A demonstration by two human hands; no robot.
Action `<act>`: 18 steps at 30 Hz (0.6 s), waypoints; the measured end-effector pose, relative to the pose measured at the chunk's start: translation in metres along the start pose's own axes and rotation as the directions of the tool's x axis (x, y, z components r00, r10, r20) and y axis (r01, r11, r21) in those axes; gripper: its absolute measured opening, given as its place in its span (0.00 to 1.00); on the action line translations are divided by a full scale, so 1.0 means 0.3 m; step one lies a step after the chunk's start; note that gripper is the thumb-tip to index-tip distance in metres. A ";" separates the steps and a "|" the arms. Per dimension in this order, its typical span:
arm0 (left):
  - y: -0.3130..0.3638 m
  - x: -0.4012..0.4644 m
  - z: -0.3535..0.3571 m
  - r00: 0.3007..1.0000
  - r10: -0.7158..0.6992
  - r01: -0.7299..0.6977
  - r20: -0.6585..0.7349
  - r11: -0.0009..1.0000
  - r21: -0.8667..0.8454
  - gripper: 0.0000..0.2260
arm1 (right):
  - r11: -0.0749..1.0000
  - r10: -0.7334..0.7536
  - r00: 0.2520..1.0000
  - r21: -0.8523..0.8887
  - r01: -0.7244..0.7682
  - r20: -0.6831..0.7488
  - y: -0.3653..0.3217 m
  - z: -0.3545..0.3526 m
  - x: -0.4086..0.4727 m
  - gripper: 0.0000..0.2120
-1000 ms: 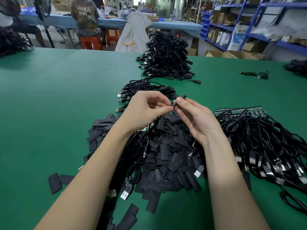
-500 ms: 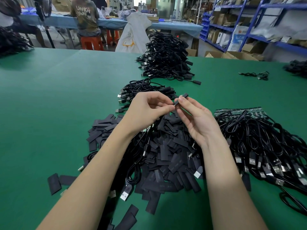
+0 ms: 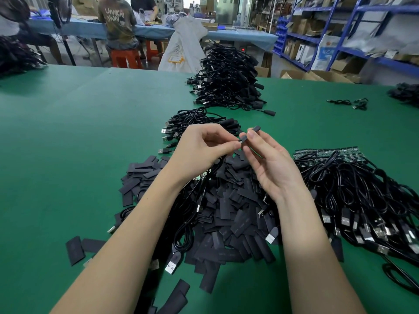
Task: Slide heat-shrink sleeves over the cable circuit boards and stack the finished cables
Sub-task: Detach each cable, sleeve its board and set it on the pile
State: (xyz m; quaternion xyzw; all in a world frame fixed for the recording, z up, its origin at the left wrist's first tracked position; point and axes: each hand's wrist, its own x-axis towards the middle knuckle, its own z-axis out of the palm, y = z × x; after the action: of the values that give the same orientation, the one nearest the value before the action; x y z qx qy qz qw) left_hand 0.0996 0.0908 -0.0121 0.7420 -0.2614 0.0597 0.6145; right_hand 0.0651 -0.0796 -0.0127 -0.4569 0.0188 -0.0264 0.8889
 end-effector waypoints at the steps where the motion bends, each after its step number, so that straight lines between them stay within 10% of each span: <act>1: -0.001 0.000 0.001 1.000 0.000 0.000 0.003 1.000 -0.007 0.03 | 1.000 -0.004 1.000 -0.004 0.004 0.001 0.000 -0.001 0.001 0.04; 18: -0.007 0.001 0.000 1.000 -0.006 0.006 -0.002 1.000 -0.001 0.02 | 0.999 0.005 0.999 -0.033 -0.004 0.036 0.002 -0.011 -0.002 0.13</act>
State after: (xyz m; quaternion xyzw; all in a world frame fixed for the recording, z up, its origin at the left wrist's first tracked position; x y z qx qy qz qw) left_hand 0.1009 0.0910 -0.0139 0.7424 -0.2587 0.0586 0.6152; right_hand 0.0643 -0.0819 -0.0153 -0.4718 0.0040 -0.0158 0.8816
